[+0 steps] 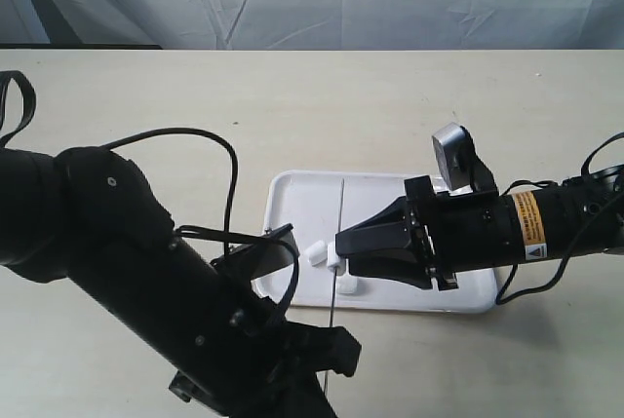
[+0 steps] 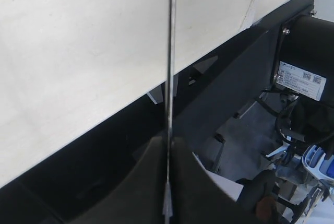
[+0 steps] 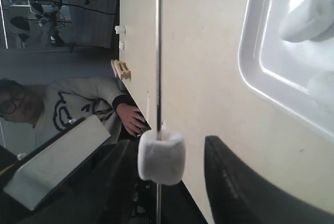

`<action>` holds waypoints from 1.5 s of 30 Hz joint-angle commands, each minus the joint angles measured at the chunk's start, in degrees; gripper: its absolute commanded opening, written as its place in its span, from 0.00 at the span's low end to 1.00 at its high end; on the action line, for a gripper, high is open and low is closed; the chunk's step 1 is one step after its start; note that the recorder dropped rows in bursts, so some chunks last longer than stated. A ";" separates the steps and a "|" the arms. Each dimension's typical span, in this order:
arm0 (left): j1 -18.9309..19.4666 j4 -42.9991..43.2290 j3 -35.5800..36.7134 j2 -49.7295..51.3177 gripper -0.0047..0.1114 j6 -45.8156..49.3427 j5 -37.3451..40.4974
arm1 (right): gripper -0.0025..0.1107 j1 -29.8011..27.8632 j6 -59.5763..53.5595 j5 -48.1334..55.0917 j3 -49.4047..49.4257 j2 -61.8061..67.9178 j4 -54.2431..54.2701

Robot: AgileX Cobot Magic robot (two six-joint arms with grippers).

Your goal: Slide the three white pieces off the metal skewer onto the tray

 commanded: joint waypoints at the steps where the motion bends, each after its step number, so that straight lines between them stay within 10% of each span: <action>1: 0.01 -0.47 0.13 -0.24 0.04 0.30 -0.40 | 0.34 -0.06 -0.44 -0.50 0.19 -0.04 -0.39; 45: -1.83 -4.45 0.13 -0.24 0.04 4.19 5.48 | 0.17 -0.16 0.99 2.31 -7.42 -0.04 3.50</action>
